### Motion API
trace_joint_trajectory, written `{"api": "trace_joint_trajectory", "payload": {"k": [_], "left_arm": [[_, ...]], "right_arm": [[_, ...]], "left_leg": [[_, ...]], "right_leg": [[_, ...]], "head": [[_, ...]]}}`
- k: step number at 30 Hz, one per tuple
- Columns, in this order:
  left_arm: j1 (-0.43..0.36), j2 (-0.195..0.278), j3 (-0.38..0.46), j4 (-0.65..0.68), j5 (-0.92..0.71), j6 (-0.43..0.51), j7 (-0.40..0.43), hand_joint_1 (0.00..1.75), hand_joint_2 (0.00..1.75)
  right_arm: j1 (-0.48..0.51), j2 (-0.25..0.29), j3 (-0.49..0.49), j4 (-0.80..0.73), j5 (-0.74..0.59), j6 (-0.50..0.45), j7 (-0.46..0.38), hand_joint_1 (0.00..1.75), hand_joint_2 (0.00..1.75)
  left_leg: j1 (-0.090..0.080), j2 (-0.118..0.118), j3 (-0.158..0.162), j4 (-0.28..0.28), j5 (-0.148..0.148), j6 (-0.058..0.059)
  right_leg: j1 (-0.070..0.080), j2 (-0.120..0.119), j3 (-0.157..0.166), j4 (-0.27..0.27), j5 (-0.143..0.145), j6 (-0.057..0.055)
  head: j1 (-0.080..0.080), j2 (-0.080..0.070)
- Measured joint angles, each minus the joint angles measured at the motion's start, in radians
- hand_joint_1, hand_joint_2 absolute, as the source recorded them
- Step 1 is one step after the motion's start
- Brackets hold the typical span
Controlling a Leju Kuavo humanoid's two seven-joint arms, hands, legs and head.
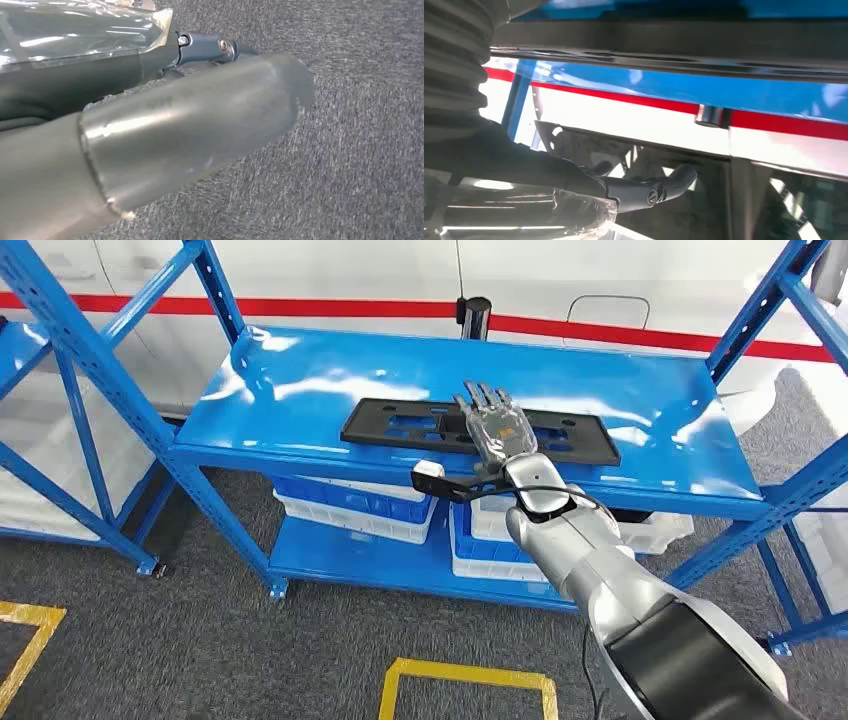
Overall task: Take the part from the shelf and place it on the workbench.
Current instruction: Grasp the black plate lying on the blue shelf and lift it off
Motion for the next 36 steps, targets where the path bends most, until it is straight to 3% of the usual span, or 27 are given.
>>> {"api": "trace_joint_trajectory", "payload": {"k": [2,3,6,7,8,9,10,11,13,14,15,18,24,26,27,28,31,36], "left_arm": [[0.000,-0.001,0.000,0.000,0.000,0.000,0.000,0.00,0.00],[-0.001,-0.001,0.000,0.000,0.000,0.000,-0.001,0.00,0.00],[-0.001,-0.001,0.000,0.000,0.000,0.000,-0.001,0.00,0.00],[0.001,-0.001,0.000,0.000,0.000,0.000,-0.001,0.00,0.00],[0.002,-0.001,0.000,0.000,0.000,0.000,-0.001,0.00,0.00],[0.002,-0.001,0.000,0.001,0.000,0.000,-0.001,0.00,0.00],[0.002,-0.001,0.001,0.001,0.000,0.000,-0.001,0.00,0.00],[0.002,-0.001,0.001,0.001,0.000,0.000,-0.001,0.00,0.00],[0.001,-0.001,0.001,0.000,0.000,0.000,-0.003,0.00,0.00],[0.001,0.000,0.001,0.000,0.001,-0.001,-0.006,0.00,0.00],[0.001,-0.001,0.002,0.000,0.005,-0.003,-0.016,0.00,0.00],[0.001,-0.004,0.011,0.000,0.032,-0.022,-0.080,0.00,0.00],[-0.002,-0.011,0.051,0.000,0.082,-0.042,-0.159,0.00,0.00],[-0.002,-0.012,0.059,0.000,0.085,-0.042,-0.161,0.00,0.87],[-0.002,-0.013,0.063,0.000,0.086,-0.042,-0.162,0.00,1.31],[-0.003,-0.013,0.066,0.000,0.088,-0.044,-0.165,0.00,1.31],[-0.004,-0.015,0.077,0.000,0.093,-0.045,-0.187,0.00,0.00],[-0.008,-0.021,0.081,-0.005,0.067,-0.051,-0.308,0.00,0.00]], "right_arm": [[-0.002,0.001,0.000,0.000,0.000,-0.001,-0.001,0.00,1.75],[-0.003,0.002,0.000,0.000,0.000,-0.001,-0.001,0.00,1.75],[-0.001,0.004,0.000,0.001,0.000,-0.002,-0.003,0.00,1.75],[0.001,0.004,0.000,0.001,0.000,-0.002,-0.003,0.00,1.75],[0.003,0.004,0.000,0.002,0.000,-0.002,-0.004,0.00,1.75],[0.005,0.005,0.000,0.002,0.000,-0.003,-0.004,0.00,1.75],[0.006,0.005,0.000,0.002,0.000,-0.005,-0.005,0.00,1.75],[0.006,0.006,0.000,0.002,0.000,-0.007,-0.006,0.00,1.75],[0.008,0.006,-0.001,0.003,-0.001,-0.011,-0.009,0.00,1.75],[0.010,0.007,-0.001,0.004,-0.002,-0.014,-0.012,0.00,1.75],[0.013,0.007,-0.002,0.004,-0.003,-0.018,-0.016,0.30,1.75],[0.020,0.008,-0.011,0.004,-0.012,-0.030,-0.031,1.44,1.75],[0.029,0.006,-0.038,0.005,-0.030,-0.034,-0.074,1.60,1.75],[0.030,0.006,-0.045,0.005,-0.031,-0.034,-0.078,1.63,1.75],[0.030,0.006,-0.047,0.005,-0.032,-0.034,-0.078,1.55,1.75],[0.030,0.006,-0.048,0.005,-0.033,-0.035,-0.079,1.46,1.75],[0.029,0.006,-0.057,0.005,-0.036,-0.052,-0.096,1.36,1.75],[0.029,0.003,-0.078,0.002,-0.038,-0.089,-0.146,1.38,1.75]], "left_leg": [[0.002,0.004,-0.012,0.027,-0.013,-0.005],[0.004,0.006,-0.033,0.068,-0.031,-0.010],[0.010,0.009,-0.150,0.249,-0.099,-0.027],[0.011,0.009,-0.179,0.274,-0.100,-0.029],[0.013,0.009,-0.189,0.262,-0.078,-0.030],[0.014,0.010,-0.179,0.213,-0.036,-0.029],[0.015,0.010,-0.156,0.140,0.018,-0.026],[0.013,0.011,-0.132,0.073,0.053,-0.022],[0.007,0.010,-0.100,-0.007,0.081,-0.009],[0.003,0.010,-0.095,-0.013,0.074,-0.003],[0.003,0.009,-0.090,-0.018,0.080,-0.001],[0.000,0.007,-0.083,-0.026,0.091,-0.006],[-0.013,0.004,-0.083,-0.026,0.082,0.007],[-0.015,0.004,-0.083,-0.026,0.082,0.009],[-0.015,0.004,-0.083,-0.025,0.082,0.010],[-0.015,0.004,-0.083,-0.025,0.082,0.010],[-0.015,0.004,-0.083,-0.024,0.082,0.011],[-0.014,0.004,-0.082,-0.024,0.082,0.011]], "right_leg": [[-0.003,0.000,0.009,-0.003,-0.003,-0.006],[-0.006,0.000,0.018,-0.004,-0.006,-0.011],[-0.004,0.002,0.030,-0.005,-0.019,-0.024],[-0.004,0.004,0.034,-0.005,-0.023,-0.025],[-0.003,0.005,0.040,-0.004,-0.028,-0.023],[-0.003,0.007,0.047,-0.004,-0.034,-0.022],[-0.003,0.008,0.055,-0.005,-0.040,-0.019],[-0.002,0.008,0.062,-0.005,-0.045,-0.016],[0.000,0.009,0.067,-0.006,-0.054,-0.007],[0.002,0.010,0.067,-0.007,-0.056,-0.002],[0.004,0.010,0.067,-0.007,-0.058,0.001],[0.009,0.009,0.073,-0.011,-0.058,0.002],[0.007,0.007,0.076,-0.021,-0.062,0.009],[0.006,0.007,0.076,-0.022,-0.062,0.010],[0.006,0.007,0.076,-0.023,-0.062,0.011],[0.005,0.007,0.076,-0.023,-0.062,0.011],[0.003,0.007,0.076,-0.023,-0.061,0.012],[0.002,0.007,0.076,-0.023,-0.061,0.012]], "head": [[-0.001,0.000],[-0.001,0.000],[-0.002,0.000],[-0.002,0.000],[-0.002,0.000],[-0.002,0.000],[-0.002,0.000],[-0.001,0.000],[-0.001,0.000],[-0.001,0.000],[-0.002,0.000],[-0.001,0.000],[-0.001,0.000],[-0.001,0.000],[-0.001,0.000],[-0.001,0.000],[-0.001,0.000],[-0.001,0.000]]}}
